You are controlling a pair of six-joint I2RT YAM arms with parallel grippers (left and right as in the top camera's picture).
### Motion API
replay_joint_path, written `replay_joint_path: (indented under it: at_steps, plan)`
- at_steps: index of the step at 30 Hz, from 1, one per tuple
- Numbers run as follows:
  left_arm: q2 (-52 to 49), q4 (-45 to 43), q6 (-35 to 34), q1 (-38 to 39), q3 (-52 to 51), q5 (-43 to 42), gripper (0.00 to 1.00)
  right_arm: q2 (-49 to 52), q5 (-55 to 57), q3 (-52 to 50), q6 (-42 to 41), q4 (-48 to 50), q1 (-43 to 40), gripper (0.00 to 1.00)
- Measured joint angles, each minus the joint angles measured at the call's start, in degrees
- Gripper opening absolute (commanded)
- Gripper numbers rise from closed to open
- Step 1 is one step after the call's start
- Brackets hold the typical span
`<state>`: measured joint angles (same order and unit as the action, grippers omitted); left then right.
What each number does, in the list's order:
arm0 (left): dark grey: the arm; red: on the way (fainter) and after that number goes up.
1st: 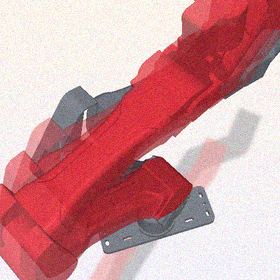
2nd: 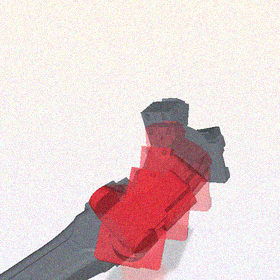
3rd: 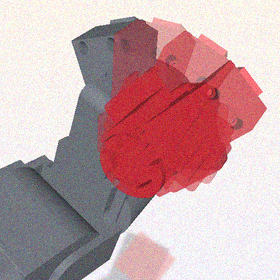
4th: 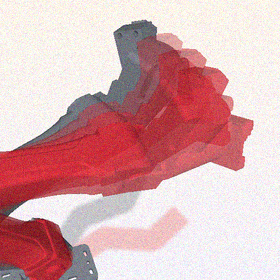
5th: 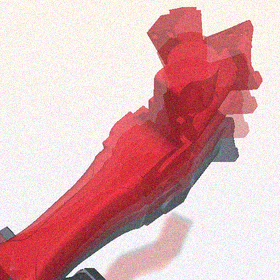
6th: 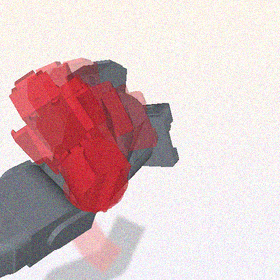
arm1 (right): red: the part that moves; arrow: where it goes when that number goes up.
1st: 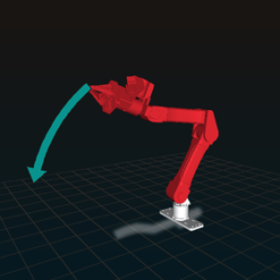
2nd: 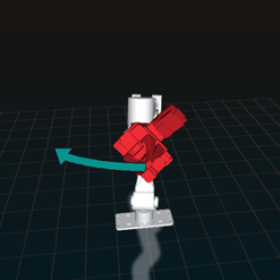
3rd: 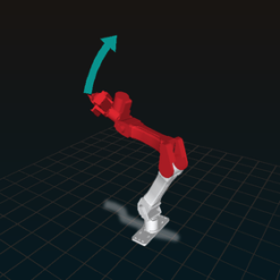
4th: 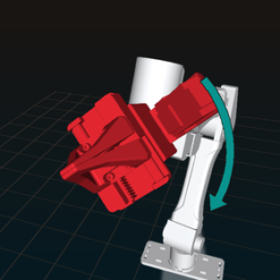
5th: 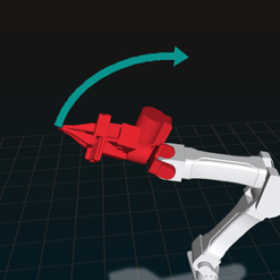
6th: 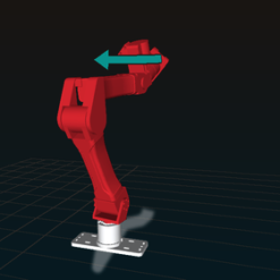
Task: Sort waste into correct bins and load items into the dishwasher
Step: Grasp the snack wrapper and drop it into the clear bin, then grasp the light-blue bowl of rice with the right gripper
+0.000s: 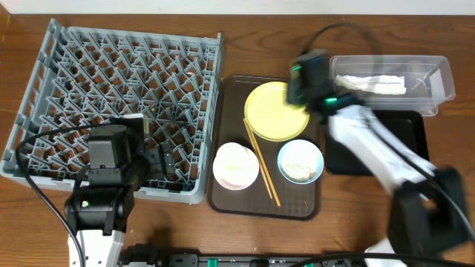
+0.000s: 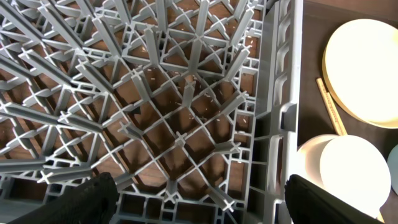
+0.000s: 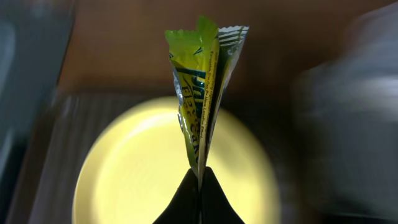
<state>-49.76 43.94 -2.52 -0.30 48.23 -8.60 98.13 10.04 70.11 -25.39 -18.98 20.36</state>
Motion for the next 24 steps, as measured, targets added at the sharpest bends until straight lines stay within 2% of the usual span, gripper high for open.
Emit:
replay_joint_path:
  at_steps: [4, 7, 8, 12, 16, 20, 24]
  plan:
    - [0.00, 0.00, 0.00, 0.00, 0.02, 0.00, 0.89, -4.87, 3.98, 0.35, -5.51, 0.00, -7.76, 0.25]
    - [0.00, -0.02, 0.00, 0.00, 0.02, 0.00, 0.89, -4.81, 4.90, 0.33, -8.90, 2.58, -12.55, 0.56]
    - [0.00, 0.02, 0.00, 0.00, 0.02, -0.02, 0.89, -4.70, 4.83, 0.31, -9.46, 3.61, -13.62, 0.61]
    - [0.00, 0.00, -0.02, 0.00, 0.04, 0.00, 0.89, -4.55, 1.14, 0.28, -8.39, 6.99, -17.09, 0.64]
    - [-0.02, 0.02, 0.00, 0.00, 0.04, 0.00, 0.89, -4.96, -6.21, 0.28, -4.33, 4.59, -17.53, 0.65]
    - [-0.02, 0.00, 0.00, 0.00, 0.11, 0.00, 0.89, -9.51, -17.31, 0.20, 4.72, -9.29, -15.28, 0.67]
    - [-0.02, 0.02, 0.00, 0.00, 0.20, 0.00, 0.89, -14.10, -23.15, 0.24, 11.87, -23.19, -10.58, 0.67]
